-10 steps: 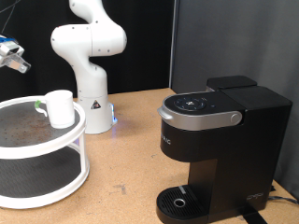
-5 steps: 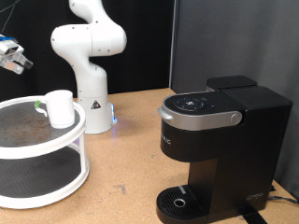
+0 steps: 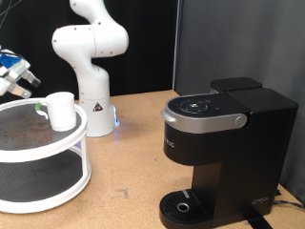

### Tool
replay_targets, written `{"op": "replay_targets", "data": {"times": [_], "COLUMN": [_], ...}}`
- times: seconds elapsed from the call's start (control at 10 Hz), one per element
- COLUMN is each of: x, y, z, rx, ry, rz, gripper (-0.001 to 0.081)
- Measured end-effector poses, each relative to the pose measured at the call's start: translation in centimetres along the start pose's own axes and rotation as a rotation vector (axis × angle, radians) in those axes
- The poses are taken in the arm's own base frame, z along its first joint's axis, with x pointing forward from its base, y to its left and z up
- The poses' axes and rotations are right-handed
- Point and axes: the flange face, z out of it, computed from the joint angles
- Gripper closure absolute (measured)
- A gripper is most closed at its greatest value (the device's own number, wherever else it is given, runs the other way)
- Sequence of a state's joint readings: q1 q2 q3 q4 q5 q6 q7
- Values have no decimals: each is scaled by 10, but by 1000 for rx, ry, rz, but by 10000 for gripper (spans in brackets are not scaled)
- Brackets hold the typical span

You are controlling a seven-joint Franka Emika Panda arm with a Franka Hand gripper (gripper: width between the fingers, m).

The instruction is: Make a cup of coffee with the keurig machine

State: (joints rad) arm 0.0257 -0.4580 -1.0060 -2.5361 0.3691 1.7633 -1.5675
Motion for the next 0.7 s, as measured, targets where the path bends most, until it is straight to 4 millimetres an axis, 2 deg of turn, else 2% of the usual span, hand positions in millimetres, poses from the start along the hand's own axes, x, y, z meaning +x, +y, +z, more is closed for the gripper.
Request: {"op": "replay_targets", "data": {"times": [0.3, 0.7], "x": [-13, -29], "y": [10, 9], "z": [21, 36], "rx": [30, 62], "ry": [-32, -36], "rz": [3, 4], "gripper": [-1, -1]}}
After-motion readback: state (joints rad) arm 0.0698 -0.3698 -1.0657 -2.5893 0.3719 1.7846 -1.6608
